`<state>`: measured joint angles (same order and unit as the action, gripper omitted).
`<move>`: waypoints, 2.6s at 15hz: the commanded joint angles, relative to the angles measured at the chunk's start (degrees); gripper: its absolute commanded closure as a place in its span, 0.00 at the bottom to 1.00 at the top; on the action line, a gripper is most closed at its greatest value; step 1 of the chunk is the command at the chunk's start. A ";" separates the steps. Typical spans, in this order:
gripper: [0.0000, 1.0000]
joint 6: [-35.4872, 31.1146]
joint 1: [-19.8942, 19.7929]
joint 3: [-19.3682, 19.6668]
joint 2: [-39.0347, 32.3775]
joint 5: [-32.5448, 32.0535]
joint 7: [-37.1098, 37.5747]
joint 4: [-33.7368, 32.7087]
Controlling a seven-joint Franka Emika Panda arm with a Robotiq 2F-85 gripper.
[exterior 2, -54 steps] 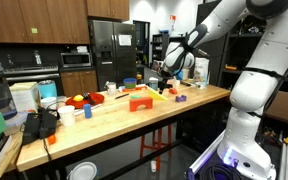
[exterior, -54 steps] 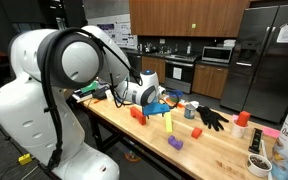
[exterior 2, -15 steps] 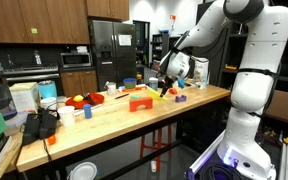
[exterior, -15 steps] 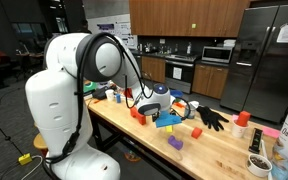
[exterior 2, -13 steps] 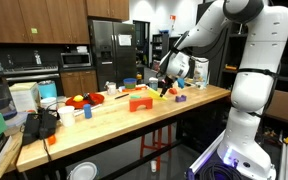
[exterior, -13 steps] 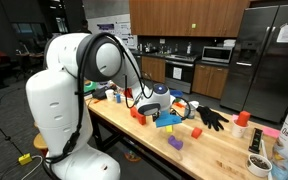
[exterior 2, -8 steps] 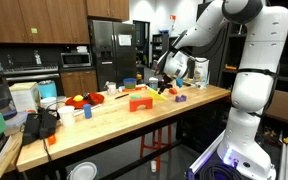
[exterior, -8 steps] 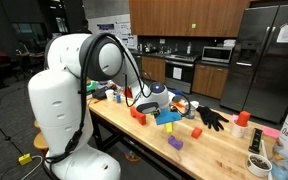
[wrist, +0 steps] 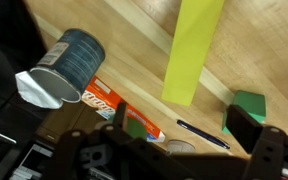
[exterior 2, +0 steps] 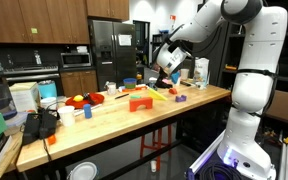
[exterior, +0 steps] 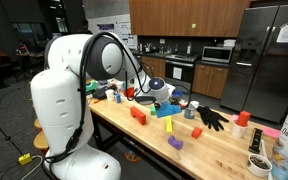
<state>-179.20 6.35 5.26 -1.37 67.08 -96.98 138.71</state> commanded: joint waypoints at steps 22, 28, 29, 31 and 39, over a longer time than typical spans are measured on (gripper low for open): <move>0.84 5.30 -2.74 0.55 -10.97 20.69 -24.79 -6.59; 0.84 -4.55 0.51 1.43 -7.29 5.28 -18.77 -2.14; 0.84 -6.14 1.32 1.77 -6.57 2.95 -18.03 -1.33; 0.84 -7.95 2.90 2.69 -4.94 -0.85 -17.50 0.26; 0.84 -8.80 5.22 2.66 5.86 -7.90 -19.32 7.30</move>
<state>-187.11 10.70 7.82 -2.21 61.59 -115.22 141.37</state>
